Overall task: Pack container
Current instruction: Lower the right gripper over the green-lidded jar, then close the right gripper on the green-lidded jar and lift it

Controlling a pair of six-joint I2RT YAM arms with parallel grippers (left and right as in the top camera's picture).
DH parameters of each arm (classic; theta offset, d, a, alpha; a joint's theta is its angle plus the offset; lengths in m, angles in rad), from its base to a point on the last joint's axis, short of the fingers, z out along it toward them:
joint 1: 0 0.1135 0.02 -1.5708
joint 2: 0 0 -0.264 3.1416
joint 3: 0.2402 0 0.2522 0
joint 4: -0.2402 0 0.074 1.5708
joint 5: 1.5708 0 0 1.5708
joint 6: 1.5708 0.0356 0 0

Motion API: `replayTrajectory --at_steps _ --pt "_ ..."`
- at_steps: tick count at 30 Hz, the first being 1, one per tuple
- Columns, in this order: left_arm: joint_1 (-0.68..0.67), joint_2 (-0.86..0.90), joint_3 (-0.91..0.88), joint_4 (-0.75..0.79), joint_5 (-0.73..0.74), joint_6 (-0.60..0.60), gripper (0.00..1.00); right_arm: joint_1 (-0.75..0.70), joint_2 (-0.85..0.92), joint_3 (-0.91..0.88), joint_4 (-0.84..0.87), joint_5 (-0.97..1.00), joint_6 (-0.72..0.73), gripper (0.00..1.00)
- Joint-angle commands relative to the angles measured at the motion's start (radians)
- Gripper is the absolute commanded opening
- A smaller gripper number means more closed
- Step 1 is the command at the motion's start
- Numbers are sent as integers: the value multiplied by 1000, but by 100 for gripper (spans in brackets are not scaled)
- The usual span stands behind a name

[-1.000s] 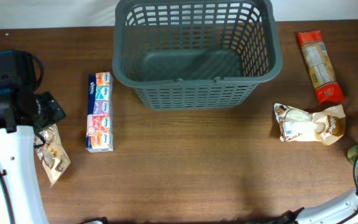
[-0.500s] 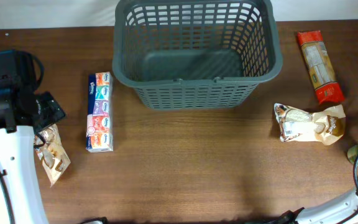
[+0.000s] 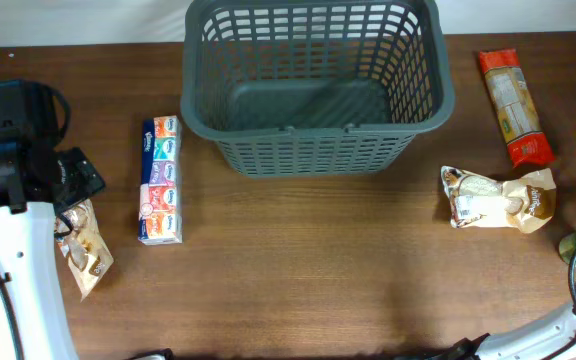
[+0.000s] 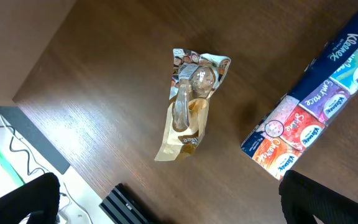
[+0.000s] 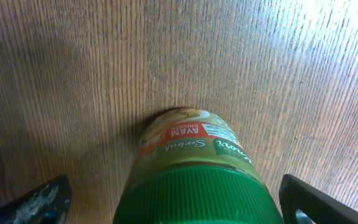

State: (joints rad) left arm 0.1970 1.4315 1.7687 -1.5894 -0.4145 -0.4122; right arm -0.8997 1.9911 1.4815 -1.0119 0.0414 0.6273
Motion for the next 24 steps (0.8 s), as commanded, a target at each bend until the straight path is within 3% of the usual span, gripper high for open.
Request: replayTrajectory --at_steps 1,24 --pt "5 3 -1 -2 11 -2 100 3 14 -8 3 23 -2 99" --pt "5 3 -1 -2 11 -2 100 3 14 -90 85 23 -21 99"
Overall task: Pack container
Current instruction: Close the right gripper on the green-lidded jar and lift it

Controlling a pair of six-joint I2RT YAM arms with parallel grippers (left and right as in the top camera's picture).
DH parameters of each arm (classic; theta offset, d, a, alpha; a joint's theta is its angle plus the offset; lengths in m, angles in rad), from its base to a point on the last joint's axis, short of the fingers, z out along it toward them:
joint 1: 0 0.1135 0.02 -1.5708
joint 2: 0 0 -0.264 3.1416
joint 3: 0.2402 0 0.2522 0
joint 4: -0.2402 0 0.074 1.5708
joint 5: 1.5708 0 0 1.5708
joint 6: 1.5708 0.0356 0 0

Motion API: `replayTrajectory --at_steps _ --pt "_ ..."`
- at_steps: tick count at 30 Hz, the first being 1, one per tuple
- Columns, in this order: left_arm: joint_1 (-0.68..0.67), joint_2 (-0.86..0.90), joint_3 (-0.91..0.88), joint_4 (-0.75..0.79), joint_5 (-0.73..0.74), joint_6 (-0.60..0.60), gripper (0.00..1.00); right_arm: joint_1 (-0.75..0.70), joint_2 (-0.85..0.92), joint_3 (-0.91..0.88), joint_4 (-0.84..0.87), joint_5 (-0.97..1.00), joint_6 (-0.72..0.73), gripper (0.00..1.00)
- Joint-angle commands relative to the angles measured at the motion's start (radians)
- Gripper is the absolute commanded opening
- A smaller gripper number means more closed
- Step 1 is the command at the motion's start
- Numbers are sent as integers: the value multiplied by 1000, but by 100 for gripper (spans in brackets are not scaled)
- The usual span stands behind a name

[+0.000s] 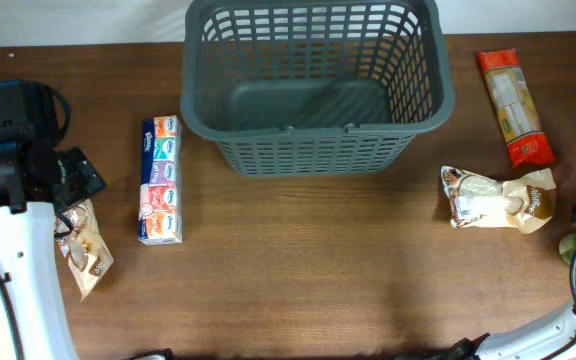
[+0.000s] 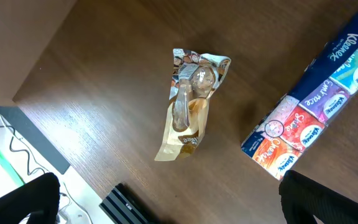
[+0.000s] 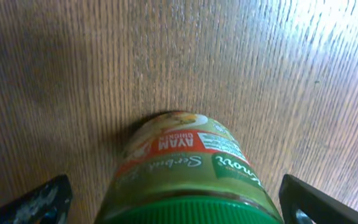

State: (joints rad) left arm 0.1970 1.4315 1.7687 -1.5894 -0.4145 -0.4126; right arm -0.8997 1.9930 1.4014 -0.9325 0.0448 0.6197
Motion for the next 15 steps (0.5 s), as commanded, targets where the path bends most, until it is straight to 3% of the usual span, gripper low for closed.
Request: replayTrajectory --at_steps 1,15 --pt "5 3 -1 -2 11 -2 100 3 12 -10 6 19 -13 99" --pt "5 3 -1 -2 11 -2 100 3 20 -10 14 19 -13 99"
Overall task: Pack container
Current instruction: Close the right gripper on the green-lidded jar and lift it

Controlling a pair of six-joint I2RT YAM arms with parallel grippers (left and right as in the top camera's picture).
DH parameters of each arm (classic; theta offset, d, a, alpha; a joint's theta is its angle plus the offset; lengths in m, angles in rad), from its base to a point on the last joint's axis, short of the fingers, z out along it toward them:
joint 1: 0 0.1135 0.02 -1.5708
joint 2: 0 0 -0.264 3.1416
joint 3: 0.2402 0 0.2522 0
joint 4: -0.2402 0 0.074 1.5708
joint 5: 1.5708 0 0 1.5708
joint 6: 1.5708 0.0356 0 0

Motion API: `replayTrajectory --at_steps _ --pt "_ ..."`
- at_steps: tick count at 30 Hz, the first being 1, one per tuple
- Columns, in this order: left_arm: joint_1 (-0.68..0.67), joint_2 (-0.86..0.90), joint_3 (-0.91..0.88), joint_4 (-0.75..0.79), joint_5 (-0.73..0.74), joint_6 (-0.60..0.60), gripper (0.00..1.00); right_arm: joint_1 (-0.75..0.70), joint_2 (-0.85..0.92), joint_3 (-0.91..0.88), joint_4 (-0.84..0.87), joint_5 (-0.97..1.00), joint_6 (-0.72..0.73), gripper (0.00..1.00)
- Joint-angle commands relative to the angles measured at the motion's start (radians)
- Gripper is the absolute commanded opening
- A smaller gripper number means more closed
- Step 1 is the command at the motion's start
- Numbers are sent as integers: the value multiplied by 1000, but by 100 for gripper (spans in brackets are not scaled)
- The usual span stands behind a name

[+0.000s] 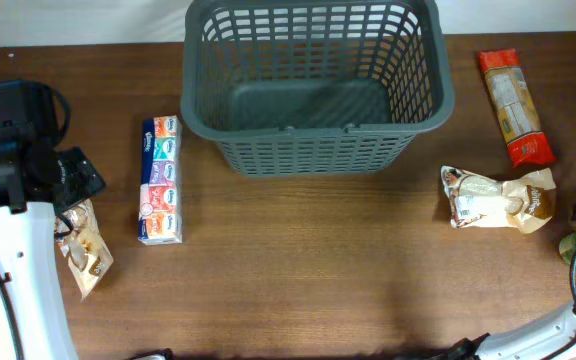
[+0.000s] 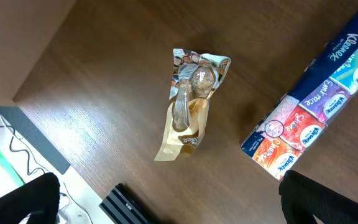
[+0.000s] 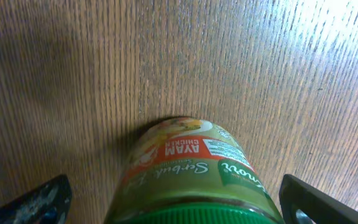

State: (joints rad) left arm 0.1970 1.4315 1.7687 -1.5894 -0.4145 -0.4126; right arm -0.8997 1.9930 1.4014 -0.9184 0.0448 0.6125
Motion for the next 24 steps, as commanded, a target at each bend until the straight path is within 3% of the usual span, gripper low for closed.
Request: replayTrajectory --at_steps 1,20,21,24 --pt "5 3 -1 -2 11 -2 100 3 25 -10 0 19 -5 99" --pt "5 3 -1 -2 11 -2 100 3 84 -10 -8 12 -14 99" --pt "5 3 -1 -2 11 -2 99 3 84 -10 -9 12 -14 96" --pt "5 3 -1 -2 11 -2 100 3 84 -10 -9 11 -14 69"
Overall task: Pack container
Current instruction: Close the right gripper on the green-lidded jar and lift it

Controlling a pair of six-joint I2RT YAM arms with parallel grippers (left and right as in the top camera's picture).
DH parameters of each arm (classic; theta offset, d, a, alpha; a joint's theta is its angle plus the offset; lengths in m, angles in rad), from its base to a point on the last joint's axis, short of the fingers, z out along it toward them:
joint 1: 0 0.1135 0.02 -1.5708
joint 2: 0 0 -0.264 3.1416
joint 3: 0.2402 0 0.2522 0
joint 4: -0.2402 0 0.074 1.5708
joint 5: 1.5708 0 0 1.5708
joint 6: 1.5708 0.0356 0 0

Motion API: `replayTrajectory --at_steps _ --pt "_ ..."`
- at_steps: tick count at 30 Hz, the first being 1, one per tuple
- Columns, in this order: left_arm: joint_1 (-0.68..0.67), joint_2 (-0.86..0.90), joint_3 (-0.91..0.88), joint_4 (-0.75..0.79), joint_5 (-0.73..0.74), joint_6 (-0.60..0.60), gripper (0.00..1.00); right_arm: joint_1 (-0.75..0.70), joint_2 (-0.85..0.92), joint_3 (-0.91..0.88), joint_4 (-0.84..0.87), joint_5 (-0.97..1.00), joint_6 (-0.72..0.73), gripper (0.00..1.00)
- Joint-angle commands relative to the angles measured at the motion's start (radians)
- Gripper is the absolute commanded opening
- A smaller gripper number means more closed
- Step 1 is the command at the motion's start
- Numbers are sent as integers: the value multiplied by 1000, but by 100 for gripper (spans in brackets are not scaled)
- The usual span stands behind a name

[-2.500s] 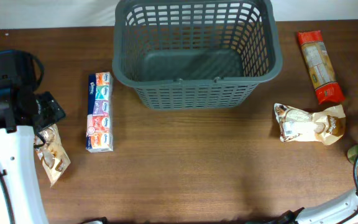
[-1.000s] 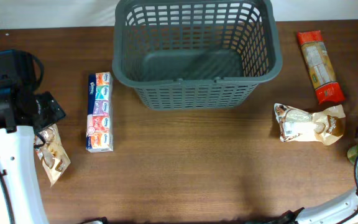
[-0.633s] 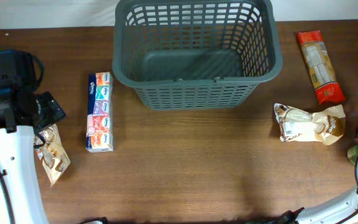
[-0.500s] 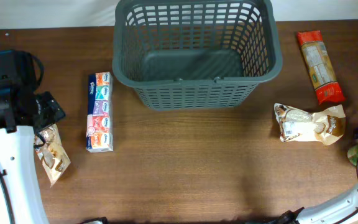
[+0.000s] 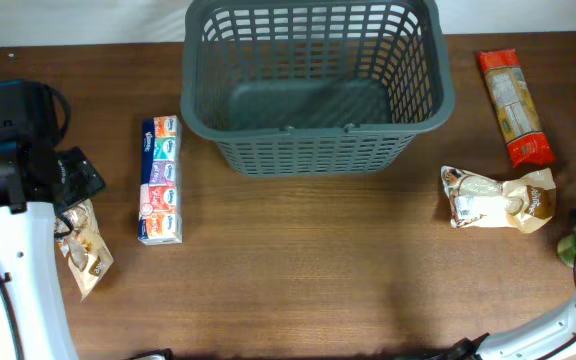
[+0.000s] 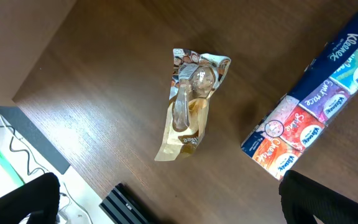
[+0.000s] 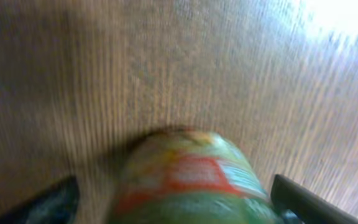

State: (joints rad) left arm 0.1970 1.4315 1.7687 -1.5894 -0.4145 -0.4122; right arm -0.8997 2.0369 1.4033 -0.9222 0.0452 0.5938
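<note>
The grey mesh basket stands at the back middle of the table with nothing in it. In the right wrist view a green-lidded seasoning jar fills the space between the fingers of my right gripper; the frame is blurred and the jaws look open around it. The jar sits at the table's far right edge. My left gripper hangs open high above a tan snack bag, beside a multicoloured tissue pack.
A second snack bag lies right of the basket. A red pasta packet is at the back right. The tissue pack lies left of the basket. The table's left edge and cables are near the left arm.
The right wrist view has gone blurred, the jar sits a little higher in it, and the two fingers stand slightly closer to the jar. The left arm is unchanged.
My right gripper stood open around the green-lidded jar at every moment, with the jar shifting slightly in its view each time. Now the fingers are nearer the jar. The left gripper stayed open above the tan snack bag throughout.
</note>
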Motion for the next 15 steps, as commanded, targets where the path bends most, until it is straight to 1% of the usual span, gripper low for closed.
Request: replayTrajectory --at_steps 1,2,3,5,6,8,9,10,15 --pt "5 3 -1 -2 11 -2 100 3 40 -12 -6 10 5 61" --pt "5 3 -1 -2 11 -2 99 3 40 -12 -8 10 5 52" --pt "5 3 -1 -2 11 -2 100 3 40 -12 -8 7 5 47" --pt "5 3 -1 -2 11 -2 100 3 40 -12 -11 2 5 40" --pt "5 3 -1 -2 11 -2 100 3 40 -12 -13 -1 5 34" --pt "5 3 -1 -2 11 -2 100 3 40 -12 -16 -15 5 19" --pt "5 3 -1 -2 11 -2 100 3 40 -12 -18 -21 5 5" --pt "5 3 -1 -2 11 -2 100 3 40 -12 -20 -31 5 4" --pt "5 3 -1 -2 11 -2 100 3 39 3 -45 -109 5 4"
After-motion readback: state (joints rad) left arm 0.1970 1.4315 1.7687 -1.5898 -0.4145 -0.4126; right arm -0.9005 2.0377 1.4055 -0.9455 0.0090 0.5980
